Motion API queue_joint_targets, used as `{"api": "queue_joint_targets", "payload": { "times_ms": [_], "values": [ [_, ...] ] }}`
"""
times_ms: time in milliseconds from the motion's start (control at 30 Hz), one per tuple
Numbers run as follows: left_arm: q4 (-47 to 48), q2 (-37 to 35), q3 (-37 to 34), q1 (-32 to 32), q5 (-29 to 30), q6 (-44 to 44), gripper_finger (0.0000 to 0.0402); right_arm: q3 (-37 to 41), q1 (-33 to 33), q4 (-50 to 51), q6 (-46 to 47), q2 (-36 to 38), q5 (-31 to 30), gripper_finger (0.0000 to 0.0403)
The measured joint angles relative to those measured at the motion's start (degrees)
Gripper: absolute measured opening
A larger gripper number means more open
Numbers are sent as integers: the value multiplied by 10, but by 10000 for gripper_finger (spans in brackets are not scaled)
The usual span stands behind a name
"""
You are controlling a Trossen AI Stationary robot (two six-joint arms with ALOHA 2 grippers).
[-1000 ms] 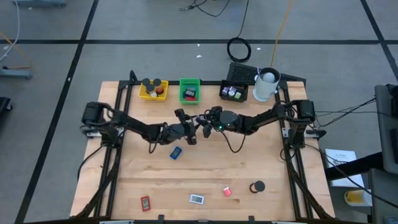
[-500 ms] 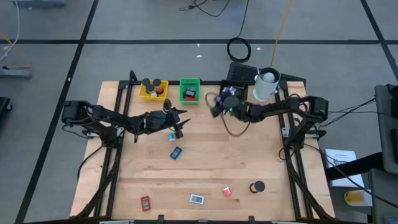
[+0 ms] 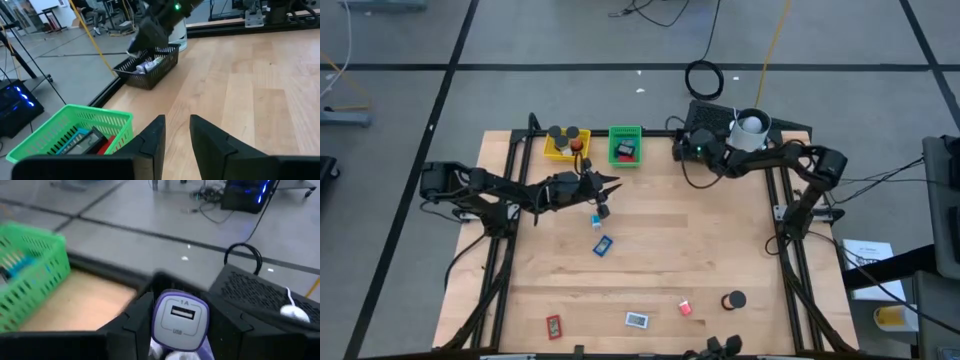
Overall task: Pick & Place Office items
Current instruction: Put the blue charger adapter into the black bin, then put the blue digital timer in green bin
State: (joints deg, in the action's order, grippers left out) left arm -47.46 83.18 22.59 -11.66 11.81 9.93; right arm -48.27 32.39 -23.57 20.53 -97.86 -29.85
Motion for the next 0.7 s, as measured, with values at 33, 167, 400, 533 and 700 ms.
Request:
{"api": "queue_joint_targets", "payload": {
  "times_ms": [33, 167, 400, 533, 700],
  "values": [
    [0, 0, 0, 0, 0, 0, 93, 0, 0, 3, -1, -6, 1, 137],
    [0, 0, 0, 0, 0, 0, 93, 0, -2, 2, -2, -23, 4, 141],
    [1, 0, 0, 0, 1, 1, 93, 0, -4, 2, -4, -25, -1, 196],
    [3, 0, 0, 0, 2, -9, 93, 0, -5, 6, -20, -21, -2, 223],
    [4, 0, 0, 2, 1, -52, 93, 0, -31, 15, -69, 4, -4, 215]
  ]
}}
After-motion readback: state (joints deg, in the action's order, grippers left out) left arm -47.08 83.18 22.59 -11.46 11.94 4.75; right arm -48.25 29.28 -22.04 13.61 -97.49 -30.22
